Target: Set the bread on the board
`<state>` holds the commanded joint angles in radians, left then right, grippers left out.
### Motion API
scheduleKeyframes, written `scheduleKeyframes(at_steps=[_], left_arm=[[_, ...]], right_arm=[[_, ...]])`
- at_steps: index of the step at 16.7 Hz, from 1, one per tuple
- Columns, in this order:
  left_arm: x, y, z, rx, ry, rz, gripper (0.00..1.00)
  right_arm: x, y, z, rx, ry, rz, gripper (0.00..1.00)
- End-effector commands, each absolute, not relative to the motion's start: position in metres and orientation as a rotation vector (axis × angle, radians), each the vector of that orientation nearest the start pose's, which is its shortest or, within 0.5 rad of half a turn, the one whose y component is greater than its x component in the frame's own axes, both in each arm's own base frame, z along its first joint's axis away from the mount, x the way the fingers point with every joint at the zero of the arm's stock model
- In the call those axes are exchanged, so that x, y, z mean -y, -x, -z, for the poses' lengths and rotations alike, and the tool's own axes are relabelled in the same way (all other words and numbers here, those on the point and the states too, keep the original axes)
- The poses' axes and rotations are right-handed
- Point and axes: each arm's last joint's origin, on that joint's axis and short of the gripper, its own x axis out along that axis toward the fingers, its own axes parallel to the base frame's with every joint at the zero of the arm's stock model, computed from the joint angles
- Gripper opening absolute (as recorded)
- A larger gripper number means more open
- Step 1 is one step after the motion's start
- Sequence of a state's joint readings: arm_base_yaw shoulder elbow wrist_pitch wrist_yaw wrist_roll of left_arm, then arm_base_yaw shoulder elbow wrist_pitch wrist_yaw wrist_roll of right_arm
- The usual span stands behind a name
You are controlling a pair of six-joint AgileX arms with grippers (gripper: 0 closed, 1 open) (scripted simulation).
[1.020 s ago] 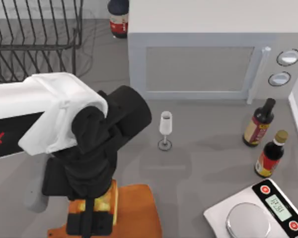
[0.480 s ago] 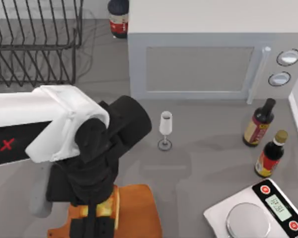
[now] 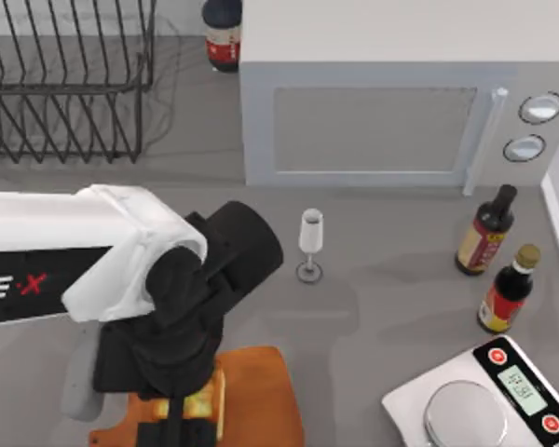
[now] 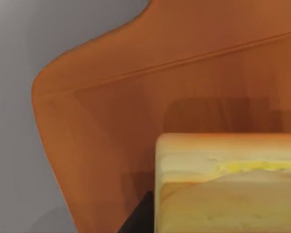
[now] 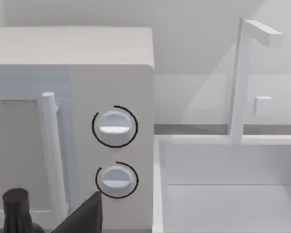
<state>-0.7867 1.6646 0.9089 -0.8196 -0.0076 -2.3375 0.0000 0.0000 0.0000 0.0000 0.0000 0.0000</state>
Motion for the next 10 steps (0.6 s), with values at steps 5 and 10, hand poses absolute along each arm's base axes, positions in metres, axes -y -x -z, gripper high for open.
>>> scheduleKeyframes(at_steps=[5, 10], left_arm=[[0.1899, -0.1912, -0.1391, -1.210, 1.190, -1.198, 0.15], [0.1899, -0.1912, -0.1391, -1.210, 1.190, -1.198, 0.53]], right_arm=[[0.0012, -0.1057, -0.1600, 0.000, 0.000, 0.000, 1.00], [0.0012, -0.1057, -0.1600, 0.000, 0.000, 0.000, 1.00]])
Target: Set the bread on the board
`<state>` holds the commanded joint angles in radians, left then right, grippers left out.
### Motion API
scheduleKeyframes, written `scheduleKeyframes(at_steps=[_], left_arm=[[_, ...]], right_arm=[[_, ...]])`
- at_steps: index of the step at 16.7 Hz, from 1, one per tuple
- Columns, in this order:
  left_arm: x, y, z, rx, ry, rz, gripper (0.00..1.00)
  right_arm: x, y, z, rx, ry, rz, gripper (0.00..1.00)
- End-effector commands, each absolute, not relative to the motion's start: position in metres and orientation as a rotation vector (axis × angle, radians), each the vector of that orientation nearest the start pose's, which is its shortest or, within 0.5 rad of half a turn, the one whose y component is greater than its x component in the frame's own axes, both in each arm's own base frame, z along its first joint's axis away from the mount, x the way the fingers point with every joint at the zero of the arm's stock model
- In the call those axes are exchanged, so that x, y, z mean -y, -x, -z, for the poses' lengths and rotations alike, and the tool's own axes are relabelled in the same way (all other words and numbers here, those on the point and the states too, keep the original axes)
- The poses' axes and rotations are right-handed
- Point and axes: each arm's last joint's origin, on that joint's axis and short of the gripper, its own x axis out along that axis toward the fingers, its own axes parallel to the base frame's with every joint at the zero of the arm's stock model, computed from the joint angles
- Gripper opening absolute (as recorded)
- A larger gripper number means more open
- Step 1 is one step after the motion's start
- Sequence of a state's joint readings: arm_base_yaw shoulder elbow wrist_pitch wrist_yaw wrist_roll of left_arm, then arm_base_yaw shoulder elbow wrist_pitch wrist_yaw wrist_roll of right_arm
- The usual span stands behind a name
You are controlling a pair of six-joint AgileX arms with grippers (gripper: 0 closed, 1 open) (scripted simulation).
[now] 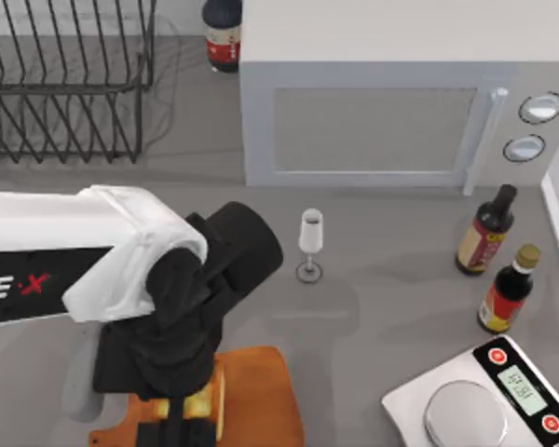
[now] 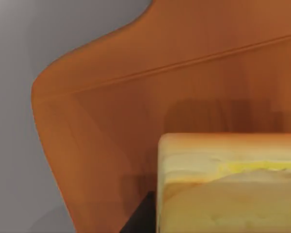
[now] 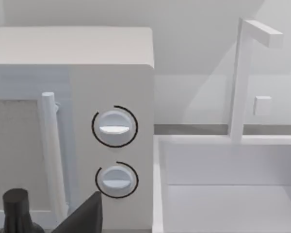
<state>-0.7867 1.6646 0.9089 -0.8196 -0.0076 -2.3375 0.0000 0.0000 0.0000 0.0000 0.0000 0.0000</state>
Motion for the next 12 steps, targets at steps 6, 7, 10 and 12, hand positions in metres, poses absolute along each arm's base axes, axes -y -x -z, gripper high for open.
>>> scheduleKeyframes(at_steps=[6, 7, 10, 12], left_arm=[[0.1899, -0.1912, -0.1391, -1.210, 1.190, -1.198, 0.98], [0.1899, -0.1912, -0.1391, -1.210, 1.190, -1.198, 1.00], [0.1899, -0.1912, -0.1391, -1.210, 1.190, -1.198, 1.00], [0.1899, -0.1912, -0.1391, -1.210, 1.190, -1.198, 1.00]], right_arm=[[0.0012, -0.1057, -0.1600, 0.000, 0.000, 0.000, 1.00], [0.0012, -0.1057, -0.1600, 0.000, 0.000, 0.000, 1.00], [0.0012, -0.1057, -0.1600, 0.000, 0.000, 0.000, 1.00], [0.0012, -0.1057, -0.1600, 0.000, 0.000, 0.000, 1.00]])
